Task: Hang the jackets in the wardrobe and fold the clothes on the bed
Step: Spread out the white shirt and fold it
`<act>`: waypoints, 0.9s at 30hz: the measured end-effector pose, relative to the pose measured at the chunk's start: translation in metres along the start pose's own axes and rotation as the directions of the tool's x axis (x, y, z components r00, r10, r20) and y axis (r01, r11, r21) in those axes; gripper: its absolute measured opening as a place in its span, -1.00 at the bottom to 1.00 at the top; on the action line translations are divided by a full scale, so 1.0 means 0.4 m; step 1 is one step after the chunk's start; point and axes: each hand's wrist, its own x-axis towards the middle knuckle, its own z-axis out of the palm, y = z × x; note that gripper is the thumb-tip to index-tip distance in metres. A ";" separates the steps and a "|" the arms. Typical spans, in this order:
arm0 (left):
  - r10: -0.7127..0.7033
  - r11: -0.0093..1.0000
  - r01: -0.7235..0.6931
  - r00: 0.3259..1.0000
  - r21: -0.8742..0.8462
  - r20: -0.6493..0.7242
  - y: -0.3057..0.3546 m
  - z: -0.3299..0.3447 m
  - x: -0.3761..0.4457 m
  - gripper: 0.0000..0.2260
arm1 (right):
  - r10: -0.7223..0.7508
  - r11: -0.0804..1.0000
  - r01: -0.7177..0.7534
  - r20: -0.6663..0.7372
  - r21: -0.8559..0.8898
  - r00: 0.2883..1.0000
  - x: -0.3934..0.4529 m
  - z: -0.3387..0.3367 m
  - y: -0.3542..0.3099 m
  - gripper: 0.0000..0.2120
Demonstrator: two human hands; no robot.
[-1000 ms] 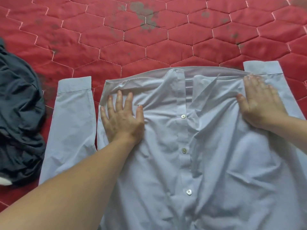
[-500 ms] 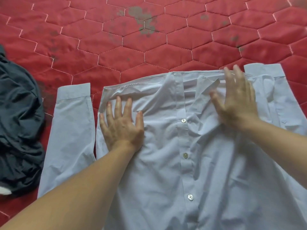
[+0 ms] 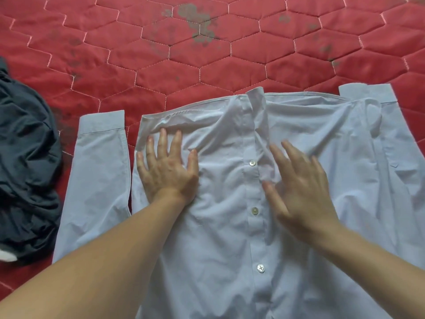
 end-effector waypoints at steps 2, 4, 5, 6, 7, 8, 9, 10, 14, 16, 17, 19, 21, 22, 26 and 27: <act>0.005 1.000 -0.005 1.000 0.006 0.013 0.002 0.001 0.002 -0.45 | 0.066 0.988 -0.050 0.102 -0.146 0.993 -0.053 0.023 0.008 -0.32; 0.000 1.000 -0.001 0.999 0.026 0.032 0.002 0.006 0.007 -0.45 | 0.095 0.979 -0.072 0.115 -0.193 0.989 -0.049 0.045 0.015 -0.29; -0.005 1.000 0.004 0.999 0.023 0.046 0.002 0.003 0.009 -0.44 | 0.090 0.978 -0.068 0.107 -0.197 0.990 -0.043 0.051 0.016 -0.29; -0.003 1.000 0.003 0.998 -0.004 0.057 0.003 -0.005 0.007 -0.44 | 0.087 0.979 -0.067 0.098 -0.190 0.991 -0.041 0.054 0.018 -0.29; 0.014 0.997 -0.010 0.998 -0.074 0.056 0.003 -0.016 0.004 -0.44 | 0.083 0.981 -0.068 0.081 -0.182 0.993 -0.041 0.057 0.022 -0.29; 0.043 0.978 -0.034 0.998 -0.208 0.037 0.002 -0.032 -0.006 -0.45 | 0.085 0.981 -0.072 0.065 -0.179 0.994 -0.043 0.061 0.025 -0.30; 0.072 0.923 -0.065 0.997 -0.378 0.004 0.000 -0.056 -0.027 -0.45 | 0.086 0.980 -0.074 0.058 -0.182 0.995 -0.045 0.063 0.027 -0.30; 0.101 0.843 -0.109 0.994 -0.527 -0.044 -0.009 -0.086 -0.059 -0.45 | 0.079 0.980 -0.067 0.062 -0.188 0.995 -0.047 0.063 0.026 -0.29; 0.299 0.810 -0.325 0.945 -0.488 -0.132 -0.134 -0.186 -0.218 -0.52 | 0.108 0.969 -0.080 0.108 -0.236 0.988 -0.033 0.045 0.014 -0.26; 0.196 0.864 -0.244 0.969 -0.441 -0.152 -0.232 -0.215 -0.279 -0.56 | 0.161 0.966 -0.136 0.102 -0.218 0.982 -0.054 0.038 -0.019 -0.24; 0.093 0.886 -0.153 0.983 -0.438 -0.156 -0.281 -0.224 -0.306 -0.58 | 0.165 0.973 -0.153 0.059 -0.170 0.984 -0.079 0.037 -0.054 -0.25; -0.124 0.918 0.085 0.989 -0.387 -0.078 -0.362 -0.228 -0.363 -0.56 | 0.055 0.997 -0.057 -0.039 -0.046 0.998 -0.163 0.043 -0.162 -0.32; -0.314 0.873 0.321 0.946 -0.368 0.079 -0.414 -0.225 -0.420 -0.44 | -0.177 0.983 0.180 -0.072 0.033 0.982 -0.276 0.058 -0.303 -0.43; -0.377 0.826 0.411 0.912 -0.385 0.164 -0.423 -0.222 -0.442 -0.40 | -0.283 0.956 0.288 -0.075 0.057 0.956 -0.326 0.071 -0.366 -0.52; -0.357 0.774 0.469 0.878 -0.425 0.319 -0.447 -0.230 -0.496 -0.56 | -0.374 0.927 0.369 0.086 0.070 0.923 -0.451 0.122 -0.550 -0.78; -0.352 0.760 0.471 0.878 -0.449 0.326 -0.456 -0.237 -0.506 -0.65 | -0.341 0.940 0.336 0.142 0.061 0.929 -0.464 0.130 -0.572 -0.77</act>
